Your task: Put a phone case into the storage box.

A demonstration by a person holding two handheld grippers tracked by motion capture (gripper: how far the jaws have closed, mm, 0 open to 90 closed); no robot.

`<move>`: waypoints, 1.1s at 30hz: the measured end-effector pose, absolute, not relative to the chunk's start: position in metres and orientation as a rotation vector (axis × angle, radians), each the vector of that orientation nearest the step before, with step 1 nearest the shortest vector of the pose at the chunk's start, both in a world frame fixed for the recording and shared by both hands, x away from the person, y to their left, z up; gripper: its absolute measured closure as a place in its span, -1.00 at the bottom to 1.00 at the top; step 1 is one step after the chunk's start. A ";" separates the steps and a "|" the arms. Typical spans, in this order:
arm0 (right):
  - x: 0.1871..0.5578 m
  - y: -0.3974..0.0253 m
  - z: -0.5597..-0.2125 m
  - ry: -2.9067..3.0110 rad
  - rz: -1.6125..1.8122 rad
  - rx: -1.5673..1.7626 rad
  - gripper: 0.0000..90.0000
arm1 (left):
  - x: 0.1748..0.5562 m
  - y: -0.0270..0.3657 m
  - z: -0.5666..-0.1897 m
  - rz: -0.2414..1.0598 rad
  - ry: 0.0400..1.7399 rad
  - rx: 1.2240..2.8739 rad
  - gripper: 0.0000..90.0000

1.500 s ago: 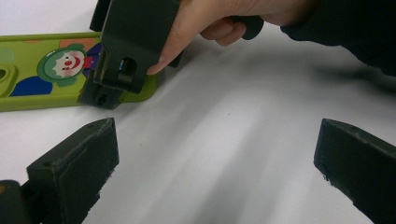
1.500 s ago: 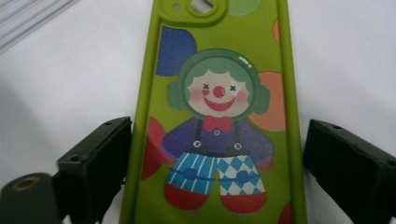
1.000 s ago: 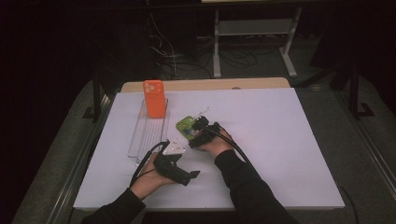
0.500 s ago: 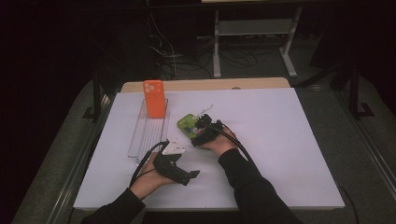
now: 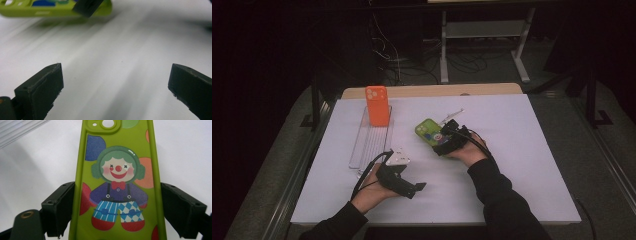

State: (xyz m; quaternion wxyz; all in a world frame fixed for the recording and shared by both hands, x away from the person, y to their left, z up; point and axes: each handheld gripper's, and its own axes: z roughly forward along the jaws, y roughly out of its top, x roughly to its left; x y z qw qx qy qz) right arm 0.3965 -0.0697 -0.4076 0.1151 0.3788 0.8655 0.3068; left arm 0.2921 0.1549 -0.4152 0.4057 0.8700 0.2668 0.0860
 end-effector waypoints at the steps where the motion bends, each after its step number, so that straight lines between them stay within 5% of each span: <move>1: 0.395 -0.075 -0.407 2.537 0.899 1.096 -0.65 | 0.292 0.155 -0.415 0.216 0.675 2.193 -1.00; 33: 0.354 -0.169 -0.381 2.687 0.914 0.805 -0.65 | 0.328 0.140 -0.365 0.138 0.441 2.254 -1.00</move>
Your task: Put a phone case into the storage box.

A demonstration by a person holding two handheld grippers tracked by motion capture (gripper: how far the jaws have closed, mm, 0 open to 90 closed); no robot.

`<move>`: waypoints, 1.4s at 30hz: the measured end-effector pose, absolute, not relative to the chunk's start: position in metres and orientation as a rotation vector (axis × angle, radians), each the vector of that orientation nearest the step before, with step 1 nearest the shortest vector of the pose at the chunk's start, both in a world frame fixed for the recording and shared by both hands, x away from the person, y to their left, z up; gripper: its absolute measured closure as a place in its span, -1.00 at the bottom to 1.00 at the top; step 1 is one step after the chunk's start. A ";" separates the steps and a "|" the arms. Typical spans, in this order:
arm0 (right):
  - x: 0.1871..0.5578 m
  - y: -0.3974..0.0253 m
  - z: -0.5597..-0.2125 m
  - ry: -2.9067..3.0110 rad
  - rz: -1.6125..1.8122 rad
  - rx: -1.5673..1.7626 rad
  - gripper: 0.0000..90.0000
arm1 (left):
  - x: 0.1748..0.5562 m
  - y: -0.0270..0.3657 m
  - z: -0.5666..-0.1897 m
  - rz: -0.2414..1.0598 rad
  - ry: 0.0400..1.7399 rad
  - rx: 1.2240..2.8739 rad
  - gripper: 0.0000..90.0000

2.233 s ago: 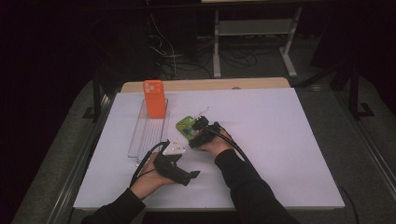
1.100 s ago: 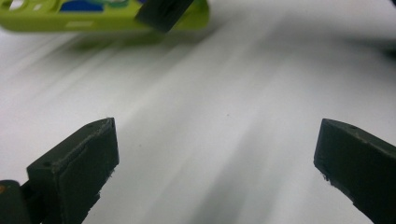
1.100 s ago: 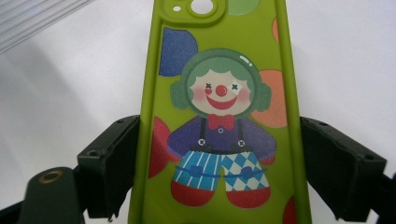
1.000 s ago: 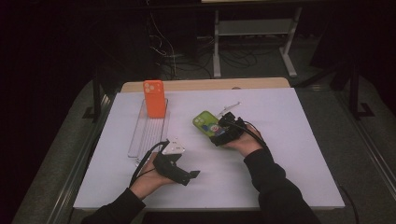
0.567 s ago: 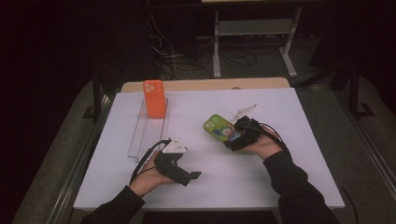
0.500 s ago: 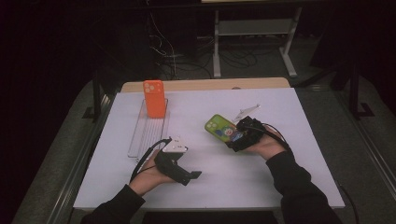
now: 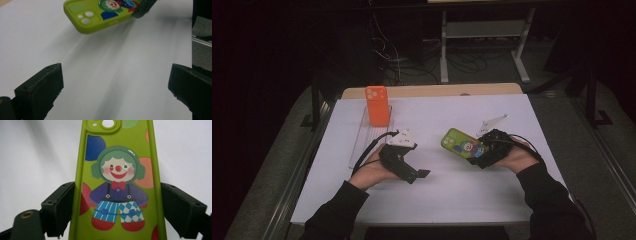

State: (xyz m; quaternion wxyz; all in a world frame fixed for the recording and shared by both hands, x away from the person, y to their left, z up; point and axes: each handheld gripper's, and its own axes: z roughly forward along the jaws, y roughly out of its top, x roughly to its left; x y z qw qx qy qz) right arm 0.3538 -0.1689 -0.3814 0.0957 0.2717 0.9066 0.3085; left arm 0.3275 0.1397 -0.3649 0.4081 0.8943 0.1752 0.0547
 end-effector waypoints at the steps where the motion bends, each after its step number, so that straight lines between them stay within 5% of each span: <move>1: 0.353 -0.169 -0.381 2.695 0.916 0.794 -0.65 | 0.329 0.138 -0.364 0.136 0.432 2.263 -1.00; 42: 0.321 -0.110 -0.389 2.975 0.951 0.185 -0.66 | 0.318 0.113 -0.375 0.023 0.050 2.401 -1.00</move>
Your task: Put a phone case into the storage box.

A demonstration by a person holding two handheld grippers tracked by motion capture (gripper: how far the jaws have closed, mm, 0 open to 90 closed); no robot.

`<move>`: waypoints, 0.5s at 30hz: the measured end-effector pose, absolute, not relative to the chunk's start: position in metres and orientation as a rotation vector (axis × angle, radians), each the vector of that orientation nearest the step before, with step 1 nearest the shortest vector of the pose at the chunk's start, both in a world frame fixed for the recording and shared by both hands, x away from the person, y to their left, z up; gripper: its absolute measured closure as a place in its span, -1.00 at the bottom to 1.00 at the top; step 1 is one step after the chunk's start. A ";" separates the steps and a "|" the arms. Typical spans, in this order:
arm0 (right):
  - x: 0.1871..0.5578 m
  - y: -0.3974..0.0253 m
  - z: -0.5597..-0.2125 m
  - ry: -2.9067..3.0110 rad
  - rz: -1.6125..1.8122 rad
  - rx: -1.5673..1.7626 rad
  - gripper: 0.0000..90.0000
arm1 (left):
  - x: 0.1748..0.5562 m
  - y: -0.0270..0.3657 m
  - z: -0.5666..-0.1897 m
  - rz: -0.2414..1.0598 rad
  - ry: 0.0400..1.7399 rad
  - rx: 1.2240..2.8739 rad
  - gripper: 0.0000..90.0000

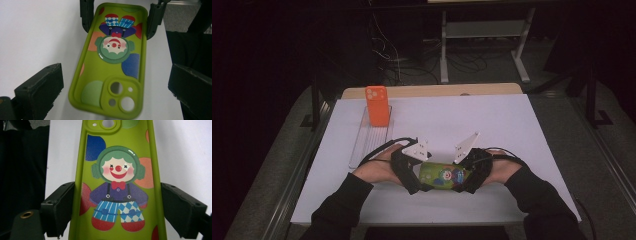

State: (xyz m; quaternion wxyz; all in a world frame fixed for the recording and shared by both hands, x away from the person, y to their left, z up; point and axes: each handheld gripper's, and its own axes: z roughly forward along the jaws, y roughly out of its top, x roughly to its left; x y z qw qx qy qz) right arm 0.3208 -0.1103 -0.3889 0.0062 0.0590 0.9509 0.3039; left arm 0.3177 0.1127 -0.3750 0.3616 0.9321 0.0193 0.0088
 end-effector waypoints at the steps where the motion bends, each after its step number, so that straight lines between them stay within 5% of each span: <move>1: 0.319 -0.109 -0.388 2.981 0.956 0.181 -0.66 | 0.317 0.112 -0.376 0.021 0.053 2.405 -1.00; 15: 0.314 -0.100 -0.384 2.975 0.985 0.114 -0.66 | 0.313 0.100 -0.388 0.003 0.004 2.475 -1.00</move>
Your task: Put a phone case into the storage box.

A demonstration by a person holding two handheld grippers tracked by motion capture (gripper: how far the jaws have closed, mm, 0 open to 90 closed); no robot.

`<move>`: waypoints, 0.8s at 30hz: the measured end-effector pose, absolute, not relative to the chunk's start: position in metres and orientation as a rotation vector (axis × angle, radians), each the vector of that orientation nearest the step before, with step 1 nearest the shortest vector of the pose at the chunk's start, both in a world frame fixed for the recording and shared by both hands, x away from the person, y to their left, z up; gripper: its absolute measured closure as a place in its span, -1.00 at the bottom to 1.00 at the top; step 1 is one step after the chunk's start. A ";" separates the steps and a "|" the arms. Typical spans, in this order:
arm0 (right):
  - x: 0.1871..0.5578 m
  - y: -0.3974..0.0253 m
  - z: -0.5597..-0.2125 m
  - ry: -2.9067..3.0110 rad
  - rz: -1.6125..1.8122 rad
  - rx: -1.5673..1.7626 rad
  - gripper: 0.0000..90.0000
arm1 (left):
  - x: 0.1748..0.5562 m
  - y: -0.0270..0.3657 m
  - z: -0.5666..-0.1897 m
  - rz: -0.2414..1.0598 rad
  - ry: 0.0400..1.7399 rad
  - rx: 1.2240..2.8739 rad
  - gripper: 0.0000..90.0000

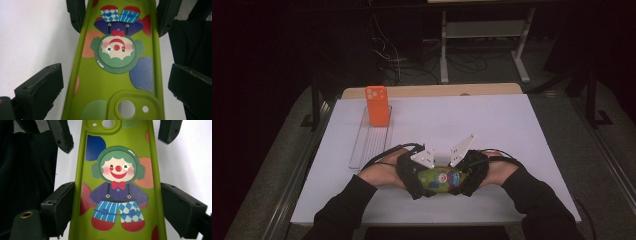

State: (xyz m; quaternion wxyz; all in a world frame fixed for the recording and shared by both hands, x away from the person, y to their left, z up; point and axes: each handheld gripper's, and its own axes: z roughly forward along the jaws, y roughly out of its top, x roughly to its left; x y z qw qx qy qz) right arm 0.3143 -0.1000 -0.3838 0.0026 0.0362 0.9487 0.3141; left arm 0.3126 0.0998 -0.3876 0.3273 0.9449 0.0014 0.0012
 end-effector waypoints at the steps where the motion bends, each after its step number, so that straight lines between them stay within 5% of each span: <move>1: 0.314 -0.100 -0.383 2.974 0.992 0.110 -0.66 | 0.312 0.099 -0.388 -0.005 0.004 2.481 -1.00; 24: 0.312 -0.100 -0.381 2.964 1.035 0.096 -0.67 | 0.313 0.098 -0.390 -0.020 -0.015 2.492 -0.68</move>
